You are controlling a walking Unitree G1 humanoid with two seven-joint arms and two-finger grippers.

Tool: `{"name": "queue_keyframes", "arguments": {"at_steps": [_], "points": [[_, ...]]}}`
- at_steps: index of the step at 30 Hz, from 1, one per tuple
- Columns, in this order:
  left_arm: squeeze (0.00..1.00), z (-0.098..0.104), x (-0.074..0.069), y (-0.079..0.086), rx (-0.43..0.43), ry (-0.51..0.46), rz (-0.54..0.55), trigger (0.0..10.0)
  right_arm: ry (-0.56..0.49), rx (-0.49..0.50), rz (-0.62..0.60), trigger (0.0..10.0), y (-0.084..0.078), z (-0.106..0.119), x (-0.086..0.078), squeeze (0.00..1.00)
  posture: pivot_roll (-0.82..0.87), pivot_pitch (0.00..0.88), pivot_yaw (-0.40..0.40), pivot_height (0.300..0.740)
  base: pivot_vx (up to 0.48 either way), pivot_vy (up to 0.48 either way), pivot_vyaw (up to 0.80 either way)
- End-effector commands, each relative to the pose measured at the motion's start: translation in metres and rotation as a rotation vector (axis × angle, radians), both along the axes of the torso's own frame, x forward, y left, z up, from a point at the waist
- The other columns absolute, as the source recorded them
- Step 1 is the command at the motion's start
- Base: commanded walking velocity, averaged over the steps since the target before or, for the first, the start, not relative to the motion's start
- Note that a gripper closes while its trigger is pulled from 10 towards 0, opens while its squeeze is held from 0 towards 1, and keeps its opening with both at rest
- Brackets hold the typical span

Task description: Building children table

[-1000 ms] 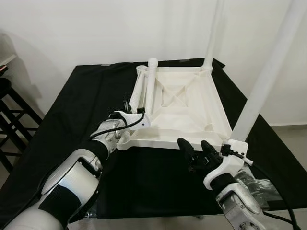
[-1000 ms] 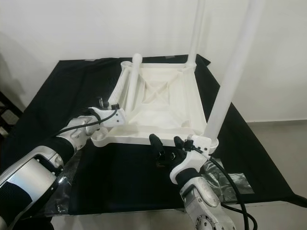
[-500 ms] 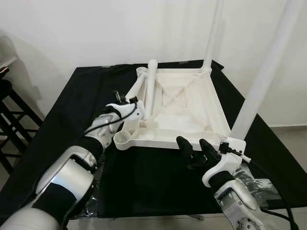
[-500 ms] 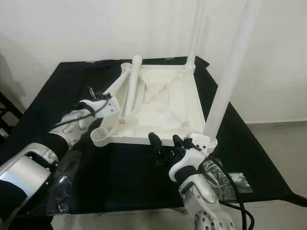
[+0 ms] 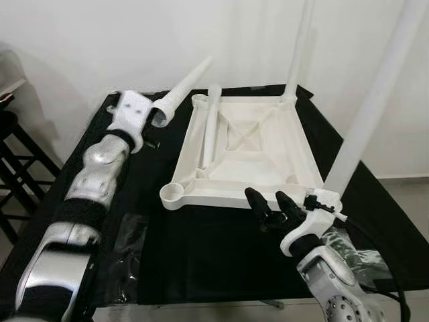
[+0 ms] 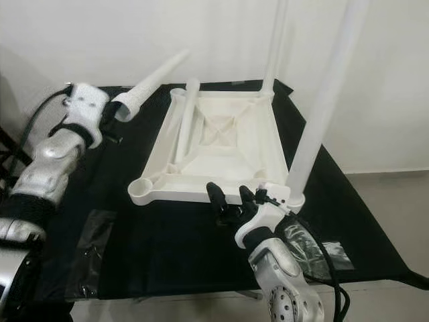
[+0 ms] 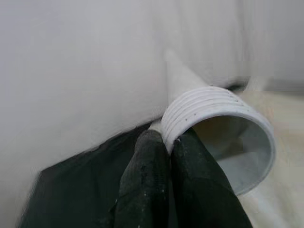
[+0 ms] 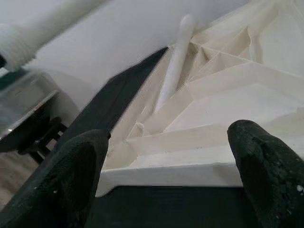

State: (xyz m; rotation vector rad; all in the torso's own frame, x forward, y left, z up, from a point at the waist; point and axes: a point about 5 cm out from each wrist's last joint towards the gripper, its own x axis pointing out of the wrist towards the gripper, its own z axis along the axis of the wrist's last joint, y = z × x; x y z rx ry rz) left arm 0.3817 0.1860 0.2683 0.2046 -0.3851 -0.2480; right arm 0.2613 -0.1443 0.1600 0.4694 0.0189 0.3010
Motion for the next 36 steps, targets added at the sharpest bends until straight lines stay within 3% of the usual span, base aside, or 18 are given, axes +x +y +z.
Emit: {"name": "queue_keyframes", "arguments": {"at_steps": [1, 2, 3, 4, 5, 6, 8, 9, 11, 12, 13, 16, 19, 22, 25, 28, 32, 36], "points": [[0.00, 0.011, -0.018, 0.002, -0.262, -0.054, -0.155, 0.0, -0.024, 0.127, 0.047, 10.0, 0.000, 0.006, 0.003, 0.00, -0.13, 0.000, 0.009, 0.740, 0.000, 0.000, 0.00], [0.00, 0.011, -0.018, 0.002, -0.262, -0.054, -0.155, 0.0, -0.024, 0.127, 0.047, 10.0, 0.000, 0.006, 0.003, 0.00, -0.13, 0.000, 0.009, 0.740, 0.000, 0.000, 0.00], [0.00, 0.010, -0.031, 0.005, -0.422, -0.057, -0.247, 0.0, -0.074, 0.274, 0.097, 10.0, -0.001, 0.018, 0.005, 0.00, -0.13, 0.000, 0.011, 0.740, 0.000, 0.000, 0.00], [0.00, 0.010, -0.031, 0.005, -0.422, -0.057, -0.247, 0.0, -0.074, 0.274, 0.097, 10.0, -0.001, 0.018, 0.005, 0.00, -0.13, 0.000, 0.011, 0.740, 0.000, 0.000, 0.00], [0.00, 0.005, -0.043, 0.006, -0.553, -0.044, -0.336, 0.0, -0.143, 0.425, 0.184, 10.0, 0.001, 0.033, 0.003, 0.00, -0.12, 0.000, 0.012, 0.740, 0.000, 0.000, 0.00], [0.00, 0.005, -0.043, 0.006, -0.553, -0.044, -0.336, 0.0, -0.143, 0.425, 0.184, 10.0, 0.001, 0.033, 0.003, 0.00, -0.12, 0.000, 0.012, 0.740, 0.000, 0.000, 0.00], [0.00, -0.005, -0.059, 0.004, -0.657, -0.018, -0.434, 0.0, -0.241, 0.577, 0.326, 10.0, 0.006, 0.054, -0.004, 0.00, -0.12, 0.000, 0.009, 0.740, 0.000, 0.000, 0.00], [0.00, -0.005, -0.059, 0.004, -0.657, -0.018, -0.434, 0.0, -0.241, 0.577, 0.326, 10.0, 0.006, 0.054, -0.004, 0.00, -0.12, 0.000, 0.009, 0.740, 0.000, 0.000, 0.00], [0.00, -0.019, -0.082, -0.009, -0.688, 0.024, -0.558, 0.0, -0.343, 0.649, 0.520, 10.0, 0.016, 0.072, -0.016, 0.00, -0.11, 0.000, -0.004, 0.740, 0.000, 0.000, 0.00], [0.00, -0.019, -0.082, -0.009, -0.688, 0.024, -0.558, 0.0, -0.343, 0.649, 0.520, 10.0, 0.016, 0.072, -0.016, 0.00, -0.11, 0.000, -0.004, 0.740, 0.000, 0.000, 0.00], [0.00, -0.025, -0.095, -0.018, -0.690, 0.047, -0.632, 0.0, -0.377, 0.666, 0.601, 10.0, 0.020, 0.078, -0.020, 0.00, -0.11, 0.000, -0.011, 0.740, 0.000, 0.000, 0.00], [0.00, -0.029, -0.105, -0.023, -0.707, 0.065, -0.699, 0.0, -0.391, 0.671, 0.647, 10.0, 0.022, 0.080, -0.022, 0.00, -0.10, 0.000, -0.014, 0.740, 0.000, 0.000, 0.00], [0.00, -0.038, -0.131, -0.034, -0.780, 0.135, -0.858, 0.0, -0.379, 0.674, 0.697, 10.0, 0.028, 0.082, -0.014, 0.00, -0.09, 0.000, -0.032, 0.740, 0.000, 0.000, 0.00], [0.00, -0.041, -0.137, -0.036, -0.794, 0.162, -0.893, 0.0, -0.371, 0.683, 0.712, 10.0, 0.028, 0.083, -0.012, 0.00, -0.09, 0.000, -0.032, 0.740, 0.000, 0.000, 0.00], [0.00, -0.044, -0.154, -0.043, -0.828, 0.220, -0.988, 0.0, -0.349, 0.697, 0.757, 10.0, 0.032, 0.085, -0.010, 0.00, -0.08, 0.000, -0.042, 0.740, 0.000, 0.000, 0.00], [0.00, -0.044, -0.154, -0.043, -0.828, 0.220, -0.988, 0.0, -0.349, 0.697, 0.757, 10.0, 0.032, 0.085, -0.010, 0.00, -0.08, 0.000, -0.042, 0.740, 0.000, 0.000, 0.00], [0.00, -0.052, -0.169, -0.056, -0.811, 0.312, -1.073, 0.0, -0.347, 0.708, 0.847, 10.0, 0.040, 0.085, -0.014, 0.00, -0.07, 0.000, -0.044, 0.740, 0.000, 0.000, 0.00], [0.00, -0.053, -0.170, -0.058, -0.806, 0.325, -1.082, 0.0, -0.350, 0.709, 0.858, 10.0, 0.041, 0.086, -0.015, 0.00, -0.07, 0.000, -0.044, 0.740, 0.000, 0.000, 0.00]]}}
